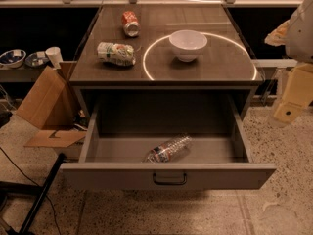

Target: Pick water bottle from top drawer and place on counter

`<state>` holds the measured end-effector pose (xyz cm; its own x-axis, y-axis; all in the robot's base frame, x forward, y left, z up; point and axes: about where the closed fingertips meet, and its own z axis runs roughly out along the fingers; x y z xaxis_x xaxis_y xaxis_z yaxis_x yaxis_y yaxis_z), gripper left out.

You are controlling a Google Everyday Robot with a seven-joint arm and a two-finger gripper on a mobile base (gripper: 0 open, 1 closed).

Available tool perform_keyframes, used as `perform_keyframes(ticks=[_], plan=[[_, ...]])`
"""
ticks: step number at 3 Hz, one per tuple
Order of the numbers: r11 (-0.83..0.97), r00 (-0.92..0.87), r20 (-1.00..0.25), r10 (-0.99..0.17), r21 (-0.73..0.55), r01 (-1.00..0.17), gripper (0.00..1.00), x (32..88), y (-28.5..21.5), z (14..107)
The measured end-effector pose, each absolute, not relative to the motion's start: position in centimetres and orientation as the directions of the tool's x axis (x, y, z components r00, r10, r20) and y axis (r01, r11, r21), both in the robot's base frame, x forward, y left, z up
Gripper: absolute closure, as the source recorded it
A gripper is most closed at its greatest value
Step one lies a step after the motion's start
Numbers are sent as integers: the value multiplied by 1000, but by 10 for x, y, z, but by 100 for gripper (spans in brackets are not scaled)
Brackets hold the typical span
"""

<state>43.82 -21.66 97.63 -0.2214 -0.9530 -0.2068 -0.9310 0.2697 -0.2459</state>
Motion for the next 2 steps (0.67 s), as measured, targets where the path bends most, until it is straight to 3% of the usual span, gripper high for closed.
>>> perform_keyframes(ticks=[2], plan=[[183, -145, -148, -978, -291, -939, 0, 435, -207, 979]])
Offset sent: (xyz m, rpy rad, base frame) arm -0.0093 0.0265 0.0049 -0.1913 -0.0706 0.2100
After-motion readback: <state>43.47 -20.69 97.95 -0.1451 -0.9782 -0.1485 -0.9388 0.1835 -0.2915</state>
